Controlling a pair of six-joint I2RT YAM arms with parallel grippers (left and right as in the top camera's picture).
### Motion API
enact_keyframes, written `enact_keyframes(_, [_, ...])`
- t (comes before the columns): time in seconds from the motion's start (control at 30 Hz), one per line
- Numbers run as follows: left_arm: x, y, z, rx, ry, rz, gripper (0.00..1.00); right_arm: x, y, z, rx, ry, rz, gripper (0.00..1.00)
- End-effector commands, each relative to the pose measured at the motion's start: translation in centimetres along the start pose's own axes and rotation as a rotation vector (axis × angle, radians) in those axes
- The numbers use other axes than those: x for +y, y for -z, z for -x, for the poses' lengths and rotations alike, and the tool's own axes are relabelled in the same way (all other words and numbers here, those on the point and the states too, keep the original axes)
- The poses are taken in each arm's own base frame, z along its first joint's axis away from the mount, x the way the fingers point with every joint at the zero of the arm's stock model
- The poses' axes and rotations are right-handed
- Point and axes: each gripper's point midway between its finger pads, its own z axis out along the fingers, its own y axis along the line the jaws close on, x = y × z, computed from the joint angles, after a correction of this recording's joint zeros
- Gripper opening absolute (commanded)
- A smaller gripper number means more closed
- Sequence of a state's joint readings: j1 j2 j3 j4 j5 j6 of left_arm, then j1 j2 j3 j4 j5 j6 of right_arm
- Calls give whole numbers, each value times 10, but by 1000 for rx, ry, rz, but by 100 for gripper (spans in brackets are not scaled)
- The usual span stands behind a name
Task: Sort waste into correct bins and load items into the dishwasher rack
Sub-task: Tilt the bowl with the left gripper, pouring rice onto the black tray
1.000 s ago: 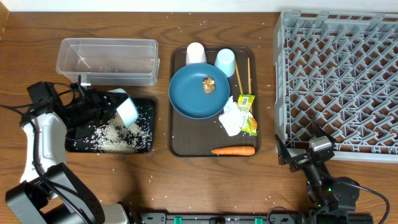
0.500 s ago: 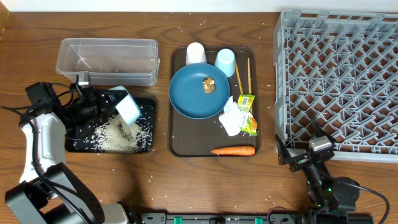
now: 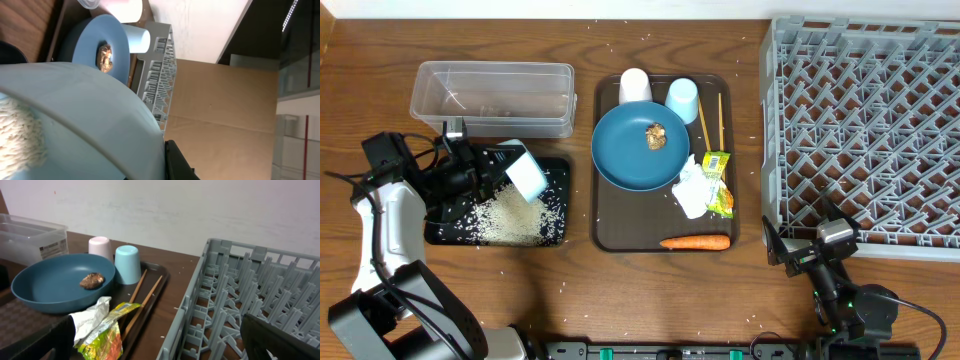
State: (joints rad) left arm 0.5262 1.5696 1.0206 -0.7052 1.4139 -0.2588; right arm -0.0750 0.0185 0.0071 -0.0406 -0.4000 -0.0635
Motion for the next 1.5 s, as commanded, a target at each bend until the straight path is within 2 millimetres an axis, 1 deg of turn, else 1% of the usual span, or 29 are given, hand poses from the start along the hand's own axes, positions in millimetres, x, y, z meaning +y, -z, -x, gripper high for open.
enact_keyframes(0.0, [-10,4,-4,22,58,-92,6,-6,1,-2,6,10,-26,99])
enact_keyframes(0.03, [-14,5,-4,25,54,-112,6,-6,1,-2,6,10,-26,99])
enact_keyframes(0.07, [-13,6,-2,18,41,-107,6,-6,1,-2,6,10,-26,99])
enact_keyframes(0.13, [-5,9,5,-15,25,-61,6,-6,1,-2,6,10,-26,99])
enact_keyframes(0.23, [-6,14,0,-12,93,-81,6,-6,1,-2,6,10,-26,99])
enact_keyframes(0.27, [-6,14,1,-15,88,-82,6,-6,1,-2,6,10,-26,99])
enact_keyframes(0.33, [2,16,9,-46,50,-33,6,-6,1,-2,6,10,-26,99])
enact_keyframes(0.37, [4,17,9,-51,60,-26,6,-6,1,-2,6,10,-26,99])
enact_keyframes(0.43, [-3,18,1,-26,122,-74,6,-6,1,-2,6,10,-26,99])
enact_keyframes(0.5, [-11,19,-3,-11,120,-124,6,-6,1,-2,6,10,-26,99])
enact_keyframes(0.57, [-5,20,7,-39,52,-81,6,-6,1,-2,6,10,-26,99])
enact_keyframes(0.6, [1,21,11,-58,49,-46,6,-6,1,-2,6,10,-26,99])
enact_keyframes(0.63, [3,23,11,-64,82,-39,6,-6,1,-2,6,10,-26,99])
enact_keyframes(0.7, [-4,23,1,-36,153,-91,6,-6,1,-2,6,10,-26,99])
enact_keyframes(0.77, [-6,23,-1,-29,151,-105,6,-6,1,-2,6,10,-26,99])
enact_keyframes(0.83, [6,23,7,-62,101,-31,6,-6,1,-2,6,10,-26,99])
enact_keyframes(0.87, [14,25,9,-78,118,15,6,-6,1,-2,6,10,-26,99])
enact_keyframes(0.93, [11,24,1,-59,177,-10,6,-6,1,-2,6,10,-26,99])
enact_keyframes(0.97, [6,24,-1,-50,160,-37,6,-6,1,-2,6,10,-26,99])
enact_keyframes(1.0, [5,25,2,-55,106,-42,6,-6,1,-2,6,10,-26,99])
enact_keyframes(1.03, [9,25,8,-71,41,-15,6,-6,1,-2,6,10,-26,99])
enact_keyframes(1.1, [20,27,14,-95,25,49,6,-6,1,-2,6,10,-26,99])
enact_keyframes(1.2, [20,26,11,-90,45,48,6,-6,1,-2,6,10,-26,99])
enact_keyframes(1.33, [20,26,11,-89,-4,50,6,-6,1,-2,6,10,-26,99])
enact_keyframes(1.47, [23,27,14,-93,-145,77,6,-6,1,-2,6,10,-26,99])
